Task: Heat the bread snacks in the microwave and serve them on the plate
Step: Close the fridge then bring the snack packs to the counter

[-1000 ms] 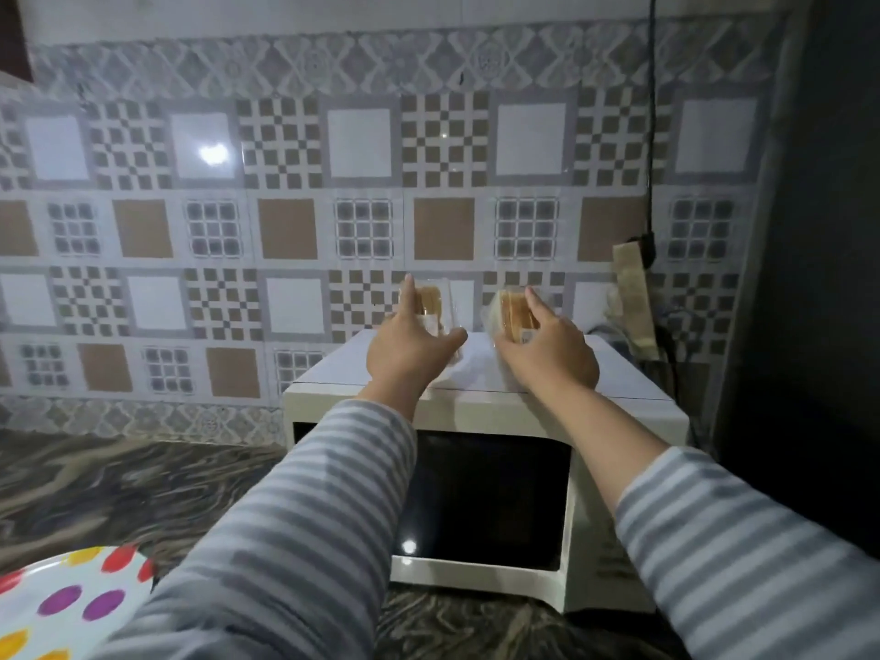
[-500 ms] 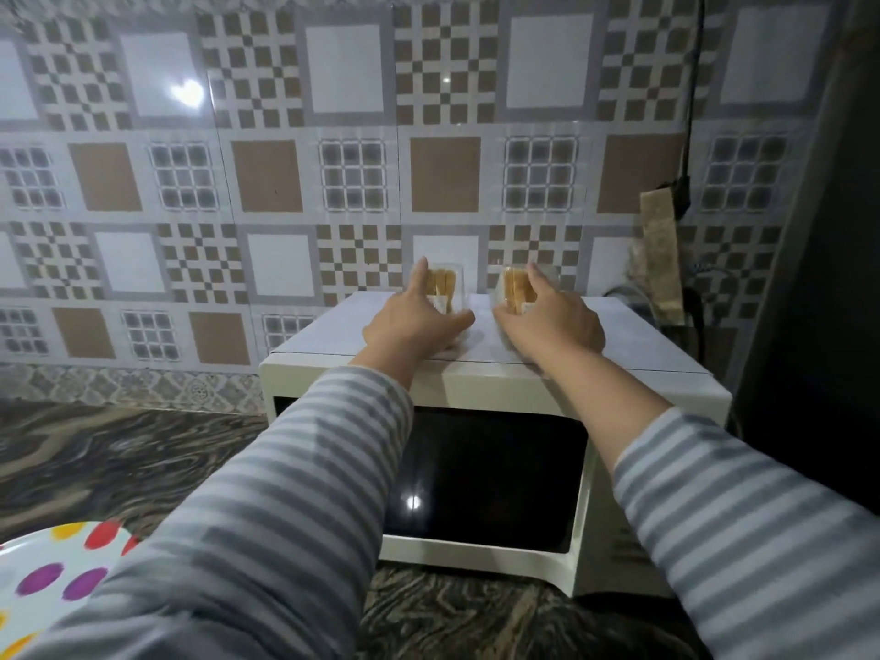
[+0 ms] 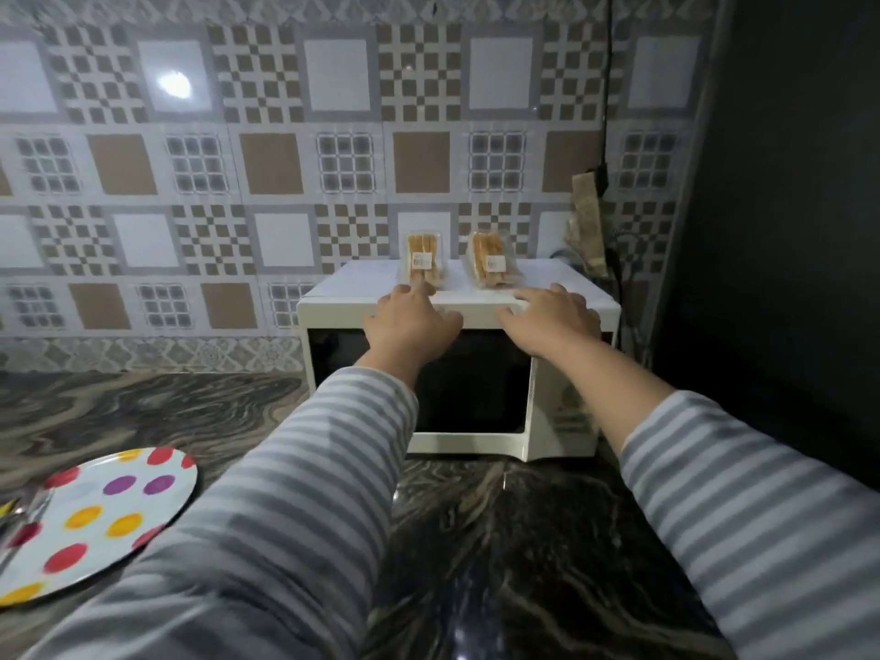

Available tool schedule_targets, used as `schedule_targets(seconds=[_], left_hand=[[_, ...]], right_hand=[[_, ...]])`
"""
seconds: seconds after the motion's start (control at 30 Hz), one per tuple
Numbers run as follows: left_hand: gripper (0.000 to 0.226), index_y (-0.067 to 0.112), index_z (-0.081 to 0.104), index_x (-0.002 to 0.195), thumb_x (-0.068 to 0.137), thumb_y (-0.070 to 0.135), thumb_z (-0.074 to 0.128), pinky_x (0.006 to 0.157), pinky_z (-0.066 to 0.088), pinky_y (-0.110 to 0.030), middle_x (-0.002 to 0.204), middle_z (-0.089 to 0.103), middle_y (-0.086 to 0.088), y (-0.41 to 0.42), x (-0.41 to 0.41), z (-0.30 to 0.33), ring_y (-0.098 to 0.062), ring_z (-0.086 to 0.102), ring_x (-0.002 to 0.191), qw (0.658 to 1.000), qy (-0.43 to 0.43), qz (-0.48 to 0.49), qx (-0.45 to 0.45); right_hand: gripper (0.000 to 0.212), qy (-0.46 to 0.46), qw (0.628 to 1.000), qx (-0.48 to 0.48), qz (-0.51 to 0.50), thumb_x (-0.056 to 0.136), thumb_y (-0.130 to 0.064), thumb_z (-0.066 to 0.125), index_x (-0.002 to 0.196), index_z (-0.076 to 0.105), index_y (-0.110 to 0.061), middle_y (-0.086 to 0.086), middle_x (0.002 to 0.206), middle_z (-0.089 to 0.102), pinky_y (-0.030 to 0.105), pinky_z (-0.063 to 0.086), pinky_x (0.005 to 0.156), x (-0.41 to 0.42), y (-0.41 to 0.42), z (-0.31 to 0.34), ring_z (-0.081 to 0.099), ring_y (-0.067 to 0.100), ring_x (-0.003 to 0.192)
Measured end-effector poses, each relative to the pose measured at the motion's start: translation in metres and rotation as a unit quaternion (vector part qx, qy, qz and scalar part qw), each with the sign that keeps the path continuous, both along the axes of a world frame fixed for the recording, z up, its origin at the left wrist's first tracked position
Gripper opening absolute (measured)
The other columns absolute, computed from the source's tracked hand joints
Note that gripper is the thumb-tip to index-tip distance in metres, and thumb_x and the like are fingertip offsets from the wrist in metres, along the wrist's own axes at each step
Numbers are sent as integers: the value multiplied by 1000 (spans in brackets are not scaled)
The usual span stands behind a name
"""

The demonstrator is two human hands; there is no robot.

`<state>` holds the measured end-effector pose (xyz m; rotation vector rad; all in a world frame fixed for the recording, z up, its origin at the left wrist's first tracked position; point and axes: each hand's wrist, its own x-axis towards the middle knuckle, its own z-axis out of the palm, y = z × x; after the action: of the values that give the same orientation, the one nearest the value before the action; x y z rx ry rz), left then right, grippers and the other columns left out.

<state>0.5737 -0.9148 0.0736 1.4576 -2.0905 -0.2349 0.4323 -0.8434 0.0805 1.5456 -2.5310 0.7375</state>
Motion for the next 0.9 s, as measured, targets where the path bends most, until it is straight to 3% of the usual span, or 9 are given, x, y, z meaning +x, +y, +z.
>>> schedule_targets(seconds=[0.27, 0.4, 0.57, 0.7, 0.9], left_hand=[[55, 27, 47, 134, 84, 50, 53, 100, 43, -47, 133, 52, -3, 139, 50, -88, -27, 49, 122, 995, -20, -66, 72], [58, 29, 47, 133, 82, 56, 52, 100, 44, -47, 130, 57, -4, 208, 65, -130, -30, 52, 120, 984, -63, -100, 130], [43, 25, 63, 112, 78, 50, 51, 91, 51, -43, 116, 65, -6, 288, 76, -179, -30, 60, 105, 949, -117, -172, 235], [42, 21, 59, 119, 84, 42, 51, 98, 47, -42, 125, 60, -9, 344, 65, -211, -31, 57, 114, 924, -144, -214, 282], [41, 20, 64, 115, 85, 44, 51, 92, 50, -39, 118, 63, -4, 429, 33, -242, -27, 60, 109, 894, -202, -272, 294]], right_hand=[[53, -71, 995, 59, -33, 84, -59, 43, 125, 60, -31, 1, 134, 56, 42, 44, 100, 48, 140, -102, 51, 30, 121], [52, -99, 982, 149, -59, 88, -59, 44, 133, 52, -33, 2, 142, 48, 43, 41, 103, 70, 216, -150, 46, 31, 127], [51, -166, 956, 232, -71, 95, -51, 41, 140, 45, -27, 3, 145, 44, 39, 42, 103, 91, 311, -195, 46, 28, 127], [47, -186, 944, 243, -120, 96, -48, 40, 138, 48, -27, 4, 141, 47, 39, 42, 102, 94, 378, -223, 47, 28, 124], [48, -219, 932, 244, -156, 93, -52, 42, 137, 47, -33, 1, 146, 42, 44, 42, 101, 77, 475, -255, 45, 29, 126]])
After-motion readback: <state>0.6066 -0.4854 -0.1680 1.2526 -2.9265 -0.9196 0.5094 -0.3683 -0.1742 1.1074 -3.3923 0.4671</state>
